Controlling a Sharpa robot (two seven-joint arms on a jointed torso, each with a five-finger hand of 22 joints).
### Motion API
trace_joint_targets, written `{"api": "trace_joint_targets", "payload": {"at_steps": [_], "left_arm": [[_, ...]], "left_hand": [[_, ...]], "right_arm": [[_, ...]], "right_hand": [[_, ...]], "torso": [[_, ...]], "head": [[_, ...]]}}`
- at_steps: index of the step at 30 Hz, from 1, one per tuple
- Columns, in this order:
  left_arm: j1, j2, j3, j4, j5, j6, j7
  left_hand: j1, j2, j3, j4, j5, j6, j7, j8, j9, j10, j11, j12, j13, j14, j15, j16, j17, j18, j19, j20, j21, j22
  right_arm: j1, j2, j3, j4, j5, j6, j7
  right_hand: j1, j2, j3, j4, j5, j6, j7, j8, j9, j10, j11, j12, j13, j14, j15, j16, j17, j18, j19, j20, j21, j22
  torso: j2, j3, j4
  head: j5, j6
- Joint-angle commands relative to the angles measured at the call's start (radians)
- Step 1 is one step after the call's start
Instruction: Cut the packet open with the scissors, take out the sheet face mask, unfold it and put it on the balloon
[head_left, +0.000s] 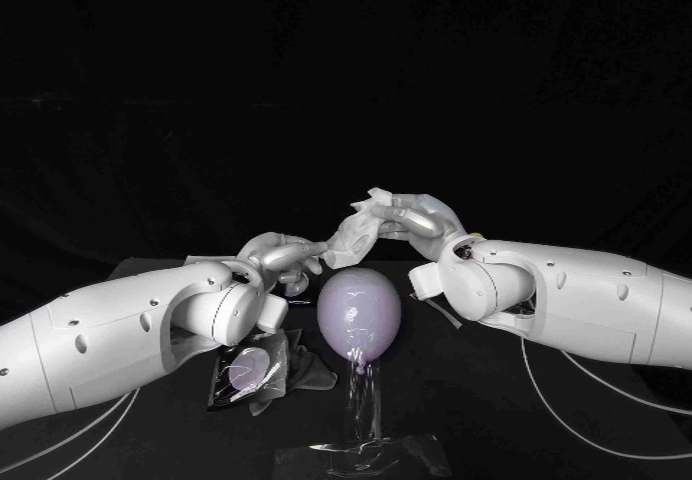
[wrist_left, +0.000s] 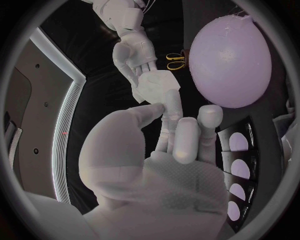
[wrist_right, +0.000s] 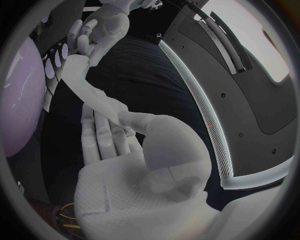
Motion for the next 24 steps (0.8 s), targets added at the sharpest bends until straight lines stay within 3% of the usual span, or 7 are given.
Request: {"api": "trace_joint_targets", "payload": {"at_steps": [1,24], "left_arm": [[-0.002,0.001,0.000,-0.001,0.008,0.012,0.002],[-0.006,0.007,-0.005,-0.016,0.005,0.026,-0.008]], "left_hand": [[-0.001,0.008,0.124,-0.120,0.003,0.005,0.002,0.006,0.002,-0.005,-0.004,0.005,0.001,0.002,0.001,0.000,-0.004,-0.007,0.000,0.000,0.001,0.000],[-0.007,0.012,0.123,-0.117,-0.005,0.000,0.003,0.006,0.003,-0.009,-0.003,0.005,0.000,-0.002,0.002,-0.005,-0.016,-0.007,-0.002,0.001,0.000,-0.001]], "right_arm": [[0.001,-0.004,0.005,0.007,-0.002,0.004,0.025],[0.010,-0.022,0.026,0.043,0.001,0.000,0.033]], "right_hand": [[0.008,0.006,0.004,-0.001,0.005,0.001,0.039,0.005,0.001,0.005,0.002,0.003,0.000,0.000,-0.003,-0.003,-0.002,0.014,0.006,-0.002,-0.001,-0.001],[0.009,0.006,0.005,-0.003,0.005,0.000,0.039,0.005,0.000,0.005,0.002,0.003,0.000,0.000,-0.003,-0.004,-0.002,0.014,0.006,-0.002,-0.001,-0.002]], "torso": [[0.000,-0.0001,0.0003],[0.000,0.0001,-0.0003]], "head": [[-0.001,0.001],[0.000,0.006]]}}
